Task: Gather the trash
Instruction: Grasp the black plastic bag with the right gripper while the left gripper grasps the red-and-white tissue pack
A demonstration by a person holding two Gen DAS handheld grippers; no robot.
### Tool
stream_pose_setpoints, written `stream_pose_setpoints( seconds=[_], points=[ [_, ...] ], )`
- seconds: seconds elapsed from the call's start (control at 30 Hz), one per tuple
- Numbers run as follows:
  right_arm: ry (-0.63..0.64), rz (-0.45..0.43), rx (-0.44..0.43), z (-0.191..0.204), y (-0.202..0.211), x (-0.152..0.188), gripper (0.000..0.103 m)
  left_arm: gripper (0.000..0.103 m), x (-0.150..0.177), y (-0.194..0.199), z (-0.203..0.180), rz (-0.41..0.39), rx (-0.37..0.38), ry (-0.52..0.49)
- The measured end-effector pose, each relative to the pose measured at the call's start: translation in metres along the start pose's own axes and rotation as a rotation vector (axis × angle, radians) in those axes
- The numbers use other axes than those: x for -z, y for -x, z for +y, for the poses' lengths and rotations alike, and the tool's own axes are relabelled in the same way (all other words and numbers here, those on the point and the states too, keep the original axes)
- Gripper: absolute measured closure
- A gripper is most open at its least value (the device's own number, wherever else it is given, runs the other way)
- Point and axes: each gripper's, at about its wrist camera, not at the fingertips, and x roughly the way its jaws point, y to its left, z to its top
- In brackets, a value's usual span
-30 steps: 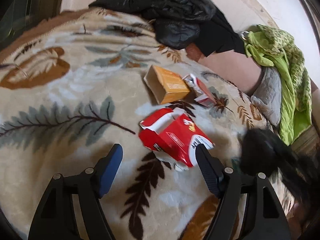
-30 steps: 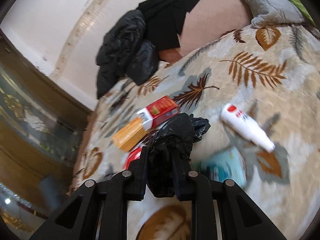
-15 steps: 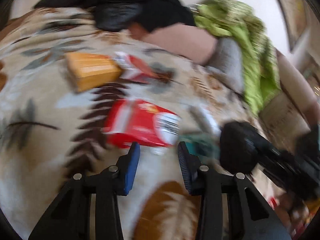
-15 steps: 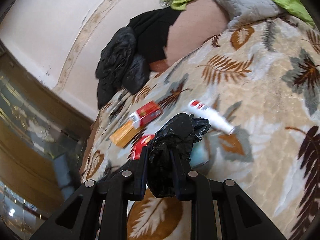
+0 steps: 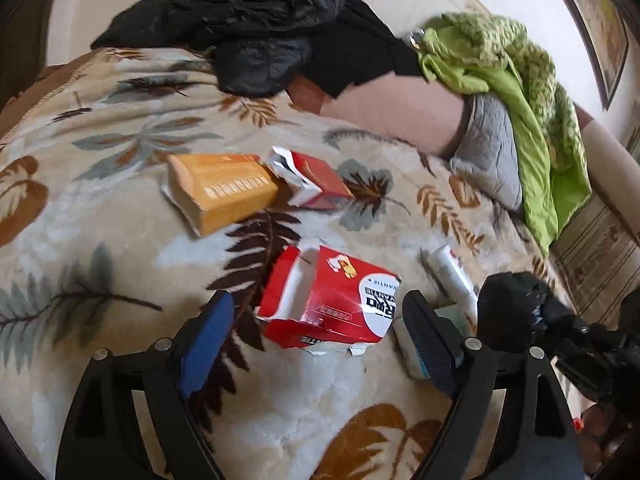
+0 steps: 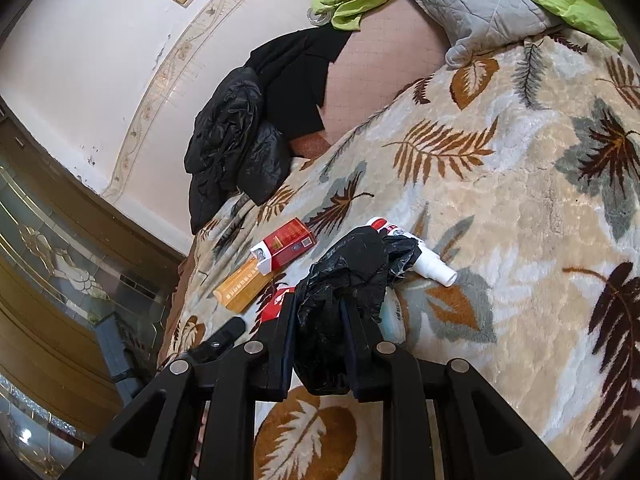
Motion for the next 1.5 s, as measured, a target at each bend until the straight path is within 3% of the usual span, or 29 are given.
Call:
stream_pose_setpoints(
  seconds=[0.1, 0.3, 0.4, 0.53, 0.7, 1.17, 1.27, 1.5],
  points=[
    [-0.002, -0.003, 0.004, 0.000, 0.001, 0.002, 0.081, 0.018, 0.001, -0.014, -0.010, 0.026, -0.027, -0.041],
    [-0.007, -0.016, 0.019, -0.004, 0.005, 0.001, 0.081, 0.018, 0.009, -0.036, -0.037, 0.060, -0.161, -0.212],
    [-0.013, -0.011, 0.019, -0.005, 0.004, 0.001, 0.081, 0.018, 0.006, -0.041, -0.029, 0.070, -0.186, -0.173],
    [0.004, 0.002, 0.014, 0.000, 0.000, 0.002, 0.081, 0.019, 0.002, -0.037, -0.012, 0.051, -0.128, -0.078],
    [0.027, 0.005, 0.010, 0.007, -0.002, 0.005, 0.081, 0.020, 0.003, -0.027, -0.014, 0.013, -0.133, -0.073],
    [0.175, -0.054, 0.048, 0.030, 0.034, 0.030, 0.081, 0.020, 0.029, 0.060, -0.043, -0.162, -0.161, -0.120],
    [0.200, -0.046, 0.055, 0.027, 0.050, 0.045, 0.081, 0.020, 0.043, 0.086, -0.056, -0.208, -0.174, -0.162],
    [0.224, -0.044, 0.054, 0.021, 0.088, 0.068, 0.081, 0.020, 0.081, 0.133, -0.078, -0.234, -0.187, -0.246]
  ],
)
